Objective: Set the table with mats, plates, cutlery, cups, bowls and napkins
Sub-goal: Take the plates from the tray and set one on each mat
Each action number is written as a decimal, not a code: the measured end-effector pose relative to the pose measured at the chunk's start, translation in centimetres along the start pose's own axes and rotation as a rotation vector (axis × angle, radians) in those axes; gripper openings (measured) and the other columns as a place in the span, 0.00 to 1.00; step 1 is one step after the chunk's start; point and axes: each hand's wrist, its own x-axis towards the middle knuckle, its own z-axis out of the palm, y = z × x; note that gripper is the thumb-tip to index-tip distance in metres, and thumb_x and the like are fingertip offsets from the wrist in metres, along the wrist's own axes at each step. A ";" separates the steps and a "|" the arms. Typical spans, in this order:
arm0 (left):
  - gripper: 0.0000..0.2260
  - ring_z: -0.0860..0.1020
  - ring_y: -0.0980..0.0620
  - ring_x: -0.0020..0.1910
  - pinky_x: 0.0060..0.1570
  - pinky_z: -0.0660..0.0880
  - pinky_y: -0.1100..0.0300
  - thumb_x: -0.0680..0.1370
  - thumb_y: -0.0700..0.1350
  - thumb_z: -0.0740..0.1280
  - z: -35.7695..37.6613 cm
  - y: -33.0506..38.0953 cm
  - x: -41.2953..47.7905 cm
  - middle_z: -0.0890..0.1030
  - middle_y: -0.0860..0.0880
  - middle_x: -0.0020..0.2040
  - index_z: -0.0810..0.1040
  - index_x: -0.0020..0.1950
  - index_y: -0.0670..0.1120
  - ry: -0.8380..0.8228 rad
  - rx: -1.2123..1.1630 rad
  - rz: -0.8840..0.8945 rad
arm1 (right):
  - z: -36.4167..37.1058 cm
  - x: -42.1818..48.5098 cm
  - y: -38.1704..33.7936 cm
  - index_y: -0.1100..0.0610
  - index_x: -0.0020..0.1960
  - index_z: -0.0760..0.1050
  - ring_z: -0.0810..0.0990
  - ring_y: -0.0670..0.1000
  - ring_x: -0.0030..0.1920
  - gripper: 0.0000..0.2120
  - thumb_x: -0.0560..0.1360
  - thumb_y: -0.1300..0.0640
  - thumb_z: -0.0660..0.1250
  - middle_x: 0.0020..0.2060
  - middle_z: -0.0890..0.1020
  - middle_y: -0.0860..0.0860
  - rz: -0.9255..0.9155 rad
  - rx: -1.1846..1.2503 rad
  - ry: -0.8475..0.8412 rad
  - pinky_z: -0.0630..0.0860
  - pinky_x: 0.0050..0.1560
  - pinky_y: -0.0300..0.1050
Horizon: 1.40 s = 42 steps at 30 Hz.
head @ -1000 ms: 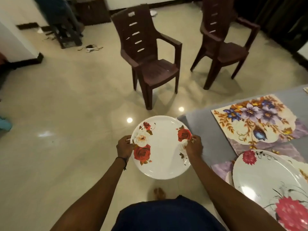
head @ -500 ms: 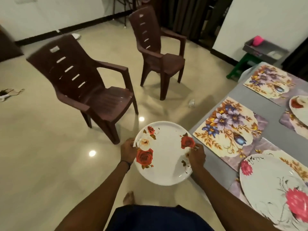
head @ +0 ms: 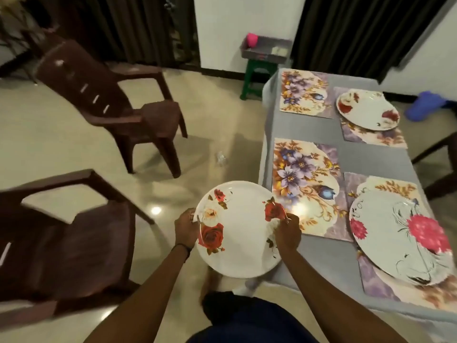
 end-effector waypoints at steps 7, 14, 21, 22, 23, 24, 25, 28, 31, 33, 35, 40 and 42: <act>0.16 0.78 0.53 0.43 0.44 0.73 0.62 0.69 0.52 0.66 3.8 6.1 11.2 0.83 0.51 0.44 0.83 0.47 0.43 -0.294 0.113 0.195 | 1.3 3.7 -2.4 0.60 0.63 0.73 0.79 0.65 0.58 0.13 0.82 0.56 0.61 0.57 0.81 0.61 0.190 0.095 0.208 0.73 0.59 0.55; 0.17 0.82 0.46 0.51 0.49 0.74 0.59 0.67 0.51 0.67 9.8 13.0 19.7 0.85 0.46 0.51 0.84 0.52 0.46 -0.559 0.272 0.367 | 0.1 4.6 -3.7 0.66 0.59 0.74 0.80 0.66 0.56 0.20 0.80 0.49 0.62 0.53 0.81 0.65 0.327 0.267 0.447 0.73 0.57 0.54; 0.16 0.79 0.50 0.44 0.41 0.66 0.63 0.67 0.49 0.65 18.0 21.4 24.1 0.85 0.44 0.46 0.85 0.47 0.43 -0.777 0.311 0.590 | -0.1 7.7 -3.9 0.62 0.60 0.73 0.79 0.64 0.56 0.16 0.82 0.50 0.61 0.54 0.82 0.62 0.602 0.358 0.655 0.74 0.55 0.54; 0.15 0.80 0.49 0.46 0.42 0.67 0.63 0.68 0.49 0.66 19.3 22.1 24.8 0.85 0.44 0.48 0.85 0.49 0.44 -0.807 0.309 0.605 | 0.0 8.0 -4.0 0.62 0.60 0.73 0.79 0.65 0.57 0.14 0.82 0.52 0.62 0.55 0.81 0.62 0.635 0.356 0.678 0.73 0.56 0.53; 0.13 0.81 0.48 0.49 0.43 0.68 0.64 0.70 0.47 0.68 20.6 23.0 25.5 0.85 0.45 0.50 0.85 0.52 0.45 -0.843 0.317 0.619 | 0.3 8.6 -4.1 0.62 0.60 0.73 0.78 0.65 0.57 0.13 0.81 0.54 0.63 0.56 0.81 0.62 0.666 0.356 0.702 0.72 0.57 0.53; 0.12 0.81 0.48 0.51 0.45 0.69 0.64 0.72 0.43 0.70 22.0 23.6 26.4 0.85 0.46 0.52 0.84 0.54 0.46 -0.871 0.315 0.643 | 0.5 9.1 -4.2 0.62 0.60 0.73 0.78 0.64 0.58 0.12 0.80 0.55 0.64 0.56 0.81 0.62 0.695 0.363 0.725 0.72 0.58 0.53; 0.12 0.80 0.49 0.53 0.47 0.69 0.64 0.73 0.39 0.69 23.4 24.4 27.2 0.84 0.46 0.54 0.83 0.56 0.45 -0.905 0.307 0.652 | 0.8 9.8 -4.5 0.61 0.59 0.74 0.78 0.64 0.58 0.12 0.79 0.56 0.66 0.57 0.81 0.62 0.728 0.370 0.748 0.72 0.59 0.54; 0.12 0.80 0.48 0.51 0.49 0.69 0.62 0.73 0.33 0.67 26.7 26.2 29.3 0.84 0.43 0.53 0.84 0.54 0.41 -0.995 0.261 0.642 | 1.8 11.0 -6.0 0.61 0.59 0.75 0.78 0.62 0.58 0.13 0.75 0.60 0.70 0.56 0.82 0.60 0.807 0.403 0.829 0.72 0.60 0.51; 0.07 0.81 0.46 0.49 0.48 0.72 0.61 0.75 0.39 0.70 29.3 27.4 31.4 0.85 0.44 0.51 0.85 0.51 0.43 -1.085 0.312 0.685 | 2.5 12.5 -7.3 0.63 0.59 0.77 0.79 0.61 0.58 0.13 0.76 0.62 0.70 0.56 0.82 0.59 0.861 0.398 0.899 0.71 0.58 0.46; 0.10 0.82 0.43 0.49 0.47 0.74 0.59 0.73 0.47 0.68 30.9 27.8 32.5 0.85 0.44 0.49 0.85 0.49 0.44 -1.130 0.350 0.720 | 2.9 13.3 -7.7 0.62 0.60 0.78 0.80 0.61 0.58 0.13 0.76 0.61 0.69 0.56 0.83 0.59 0.914 0.384 0.912 0.71 0.60 0.47; 0.15 0.82 0.42 0.47 0.46 0.75 0.59 0.70 0.50 0.65 32.4 28.3 33.2 0.86 0.43 0.47 0.85 0.47 0.43 -1.165 0.351 0.752 | 3.3 14.0 -7.9 0.62 0.59 0.79 0.80 0.60 0.58 0.12 0.77 0.60 0.69 0.56 0.83 0.59 0.957 0.391 0.947 0.71 0.62 0.49; 0.14 0.83 0.42 0.45 0.48 0.78 0.56 0.73 0.51 0.63 35.4 28.6 33.2 0.86 0.43 0.47 0.84 0.48 0.43 -1.246 0.321 0.793 | 3.6 14.4 -7.6 0.60 0.59 0.79 0.80 0.59 0.58 0.12 0.77 0.60 0.69 0.56 0.83 0.58 0.975 0.438 1.036 0.73 0.63 0.53; 0.13 0.83 0.42 0.46 0.48 0.77 0.58 0.75 0.49 0.64 35.9 29.0 33.1 0.85 0.43 0.47 0.84 0.49 0.43 -1.250 0.320 0.815 | 3.7 14.6 -7.6 0.59 0.60 0.79 0.80 0.60 0.58 0.13 0.76 0.63 0.68 0.57 0.83 0.58 0.994 0.464 1.036 0.73 0.63 0.53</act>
